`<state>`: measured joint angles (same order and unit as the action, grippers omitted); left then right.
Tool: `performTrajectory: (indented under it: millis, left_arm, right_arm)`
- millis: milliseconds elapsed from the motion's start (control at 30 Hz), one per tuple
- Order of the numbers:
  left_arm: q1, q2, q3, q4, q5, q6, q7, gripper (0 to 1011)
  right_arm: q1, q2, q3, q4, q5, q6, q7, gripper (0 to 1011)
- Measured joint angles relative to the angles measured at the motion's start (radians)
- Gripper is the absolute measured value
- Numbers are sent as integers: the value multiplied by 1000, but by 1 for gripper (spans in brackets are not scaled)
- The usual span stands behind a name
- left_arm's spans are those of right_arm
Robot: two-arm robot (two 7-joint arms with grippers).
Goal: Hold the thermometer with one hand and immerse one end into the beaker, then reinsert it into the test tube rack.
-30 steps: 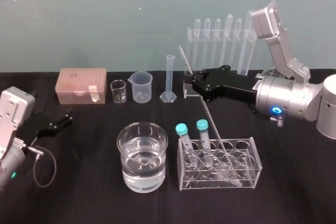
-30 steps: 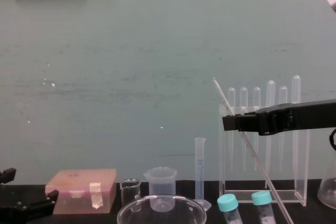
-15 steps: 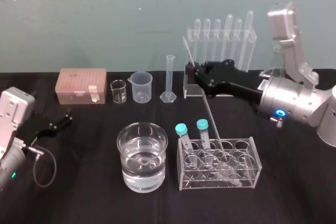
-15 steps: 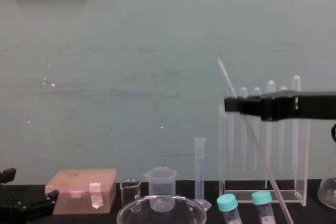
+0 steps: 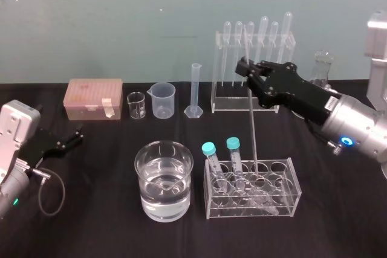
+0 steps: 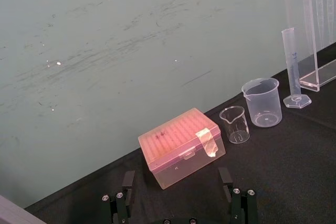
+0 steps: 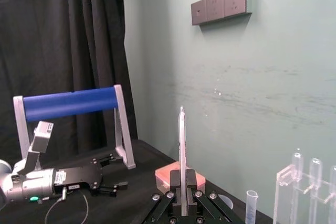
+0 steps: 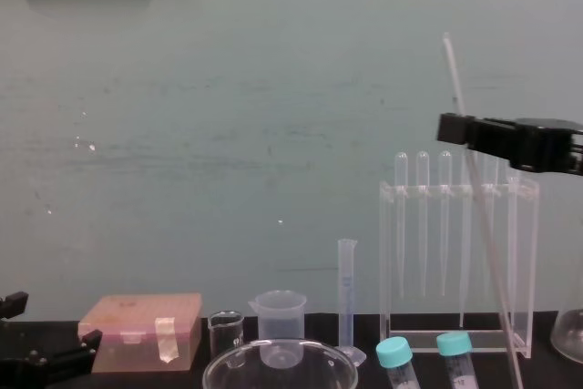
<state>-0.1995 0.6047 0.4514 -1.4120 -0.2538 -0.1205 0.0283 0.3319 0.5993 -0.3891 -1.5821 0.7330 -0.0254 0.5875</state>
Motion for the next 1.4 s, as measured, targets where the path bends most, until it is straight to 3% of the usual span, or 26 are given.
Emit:
performTrajectory:
  millis: [233, 533, 733, 867, 1067, 1200, 1400]
  left_arm:
    - [0, 0, 0, 0, 0, 0, 0, 1008]
    - [0, 0, 0, 0, 0, 0, 0, 1008]
    - [0, 0, 0, 0, 0, 0, 0, 1008]
    - [0, 0, 0, 0, 0, 0, 0, 1008]
    - [0, 0, 0, 0, 0, 0, 0, 1008]
    - [0, 0, 0, 0, 0, 0, 0, 1008]
    - [0, 0, 0, 0, 0, 0, 0, 1008]
  right_arm:
    - [-46, 0, 28, -8, 15, -39, 11, 56]
    - [-60, -5, 42, -12, 9, -74, 32, 56]
    - [-50, -7, 56, -22, 10, -77, 35, 56]
    - [-36, -8, 74, -39, 43, -54, 36, 56]
    - [27, 0, 103, -72, 134, 18, 41, 56]
    - [86, 9, 106, -81, 168, 64, 40, 56]
    - [185, 16, 77, -63, 178, 105, 45, 56]
